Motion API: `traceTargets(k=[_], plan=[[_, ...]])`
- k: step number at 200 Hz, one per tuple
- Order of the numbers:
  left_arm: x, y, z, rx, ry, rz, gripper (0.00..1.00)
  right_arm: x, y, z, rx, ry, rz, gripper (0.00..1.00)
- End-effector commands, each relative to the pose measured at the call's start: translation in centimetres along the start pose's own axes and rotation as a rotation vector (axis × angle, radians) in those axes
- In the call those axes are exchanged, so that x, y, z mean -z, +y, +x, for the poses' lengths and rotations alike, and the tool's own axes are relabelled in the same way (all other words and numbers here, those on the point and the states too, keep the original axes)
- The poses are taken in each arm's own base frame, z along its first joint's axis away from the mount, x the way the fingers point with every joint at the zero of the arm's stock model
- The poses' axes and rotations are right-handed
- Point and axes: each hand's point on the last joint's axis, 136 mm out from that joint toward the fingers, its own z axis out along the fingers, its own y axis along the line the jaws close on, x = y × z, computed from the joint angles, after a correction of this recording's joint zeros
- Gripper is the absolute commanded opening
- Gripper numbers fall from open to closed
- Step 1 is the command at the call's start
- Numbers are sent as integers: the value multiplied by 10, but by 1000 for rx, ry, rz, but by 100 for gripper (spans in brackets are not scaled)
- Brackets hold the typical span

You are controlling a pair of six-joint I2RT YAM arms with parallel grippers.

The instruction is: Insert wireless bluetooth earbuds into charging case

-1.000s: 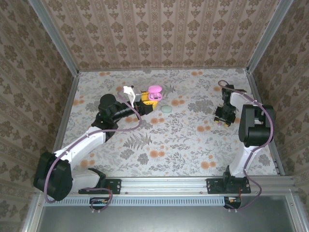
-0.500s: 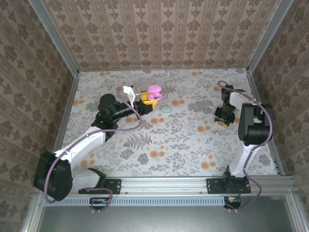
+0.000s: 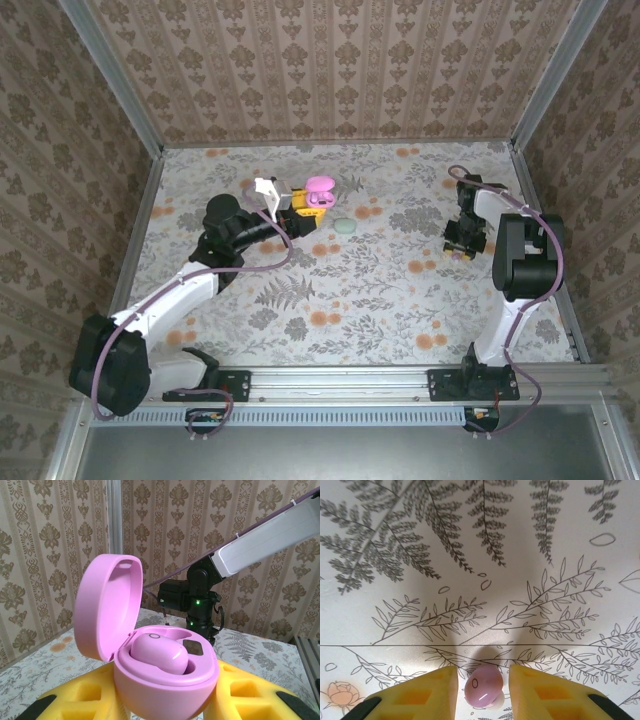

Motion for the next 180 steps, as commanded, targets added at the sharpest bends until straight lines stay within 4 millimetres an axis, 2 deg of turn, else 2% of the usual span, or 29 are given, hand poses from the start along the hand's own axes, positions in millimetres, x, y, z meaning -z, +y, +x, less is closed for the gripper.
traceTargets(k=[1, 61, 102, 180], plan=[[5, -2, -22, -57, -47, -7, 26, 1, -3, 0, 36, 19, 40, 35], [5, -2, -21, -55, -45, -7, 26, -4, -2, 6, 33, 45, 50, 34], [5, -1, -20, -56, -44, -10, 25, -7, -1, 7, 41, 49, 48, 29], [6, -2, -22, -56, -47, -9, 25, -9, -3, 12, 65, 74, 70, 29]])
